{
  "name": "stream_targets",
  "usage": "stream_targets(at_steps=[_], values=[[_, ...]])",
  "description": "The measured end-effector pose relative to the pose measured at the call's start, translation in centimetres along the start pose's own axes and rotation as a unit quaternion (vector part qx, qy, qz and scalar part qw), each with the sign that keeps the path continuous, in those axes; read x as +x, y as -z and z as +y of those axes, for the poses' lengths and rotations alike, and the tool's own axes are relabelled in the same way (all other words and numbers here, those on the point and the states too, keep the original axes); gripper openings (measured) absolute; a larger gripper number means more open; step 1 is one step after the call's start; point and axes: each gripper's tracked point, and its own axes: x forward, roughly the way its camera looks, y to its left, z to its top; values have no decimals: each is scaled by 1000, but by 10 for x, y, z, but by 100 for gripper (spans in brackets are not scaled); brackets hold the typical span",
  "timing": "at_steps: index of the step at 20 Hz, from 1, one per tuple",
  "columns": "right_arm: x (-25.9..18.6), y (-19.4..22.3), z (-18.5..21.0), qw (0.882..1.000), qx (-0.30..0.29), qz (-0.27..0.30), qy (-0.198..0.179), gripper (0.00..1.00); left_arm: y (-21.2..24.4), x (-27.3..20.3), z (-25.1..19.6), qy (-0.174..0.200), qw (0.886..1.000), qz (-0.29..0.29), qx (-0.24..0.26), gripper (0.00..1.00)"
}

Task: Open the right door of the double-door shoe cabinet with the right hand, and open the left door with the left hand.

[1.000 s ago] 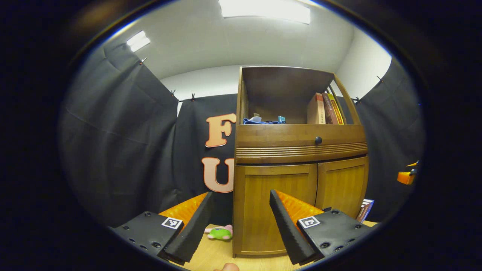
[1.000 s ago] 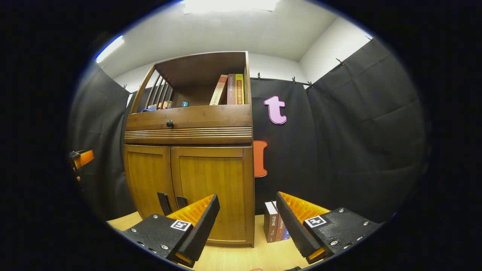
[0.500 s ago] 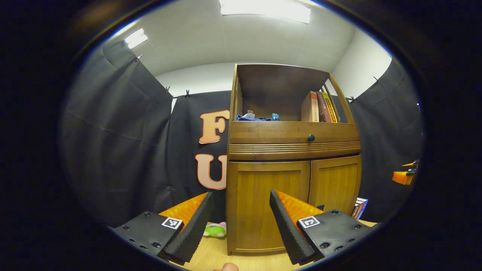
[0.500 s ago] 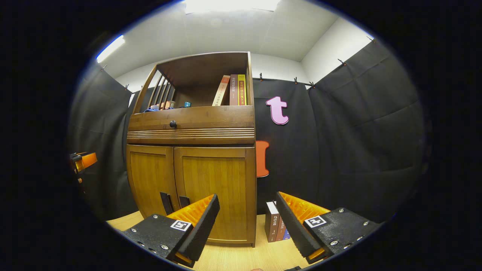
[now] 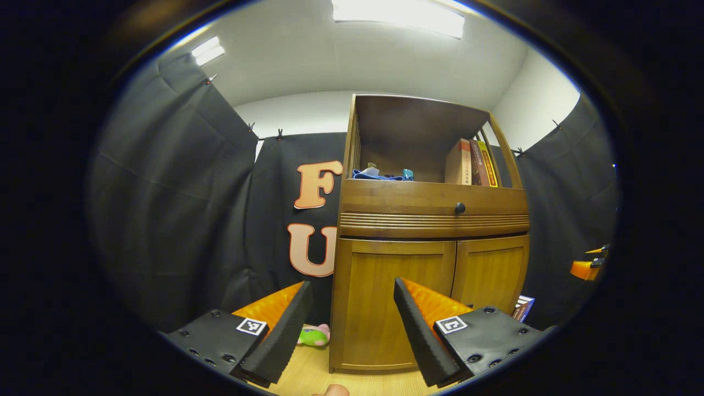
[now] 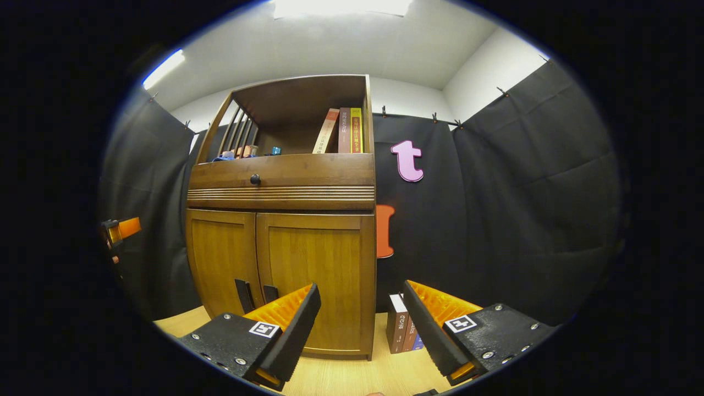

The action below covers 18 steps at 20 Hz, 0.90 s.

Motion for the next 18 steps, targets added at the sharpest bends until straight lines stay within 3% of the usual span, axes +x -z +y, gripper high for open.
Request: stream_targets(at_steps=[8, 9, 18], values=[[11, 22, 15, 1000, -1, 10, -8, 94, 7, 0, 2, 4, 1000, 12, -5, 94], [15, 28, 19, 1000, -1, 13, -11, 94, 6, 0, 3, 3, 1000, 10, -3, 98], [54, 94, 95, 997, 7, 46, -64, 94, 9, -1, 3, 16, 1000, 11, -2, 94]])
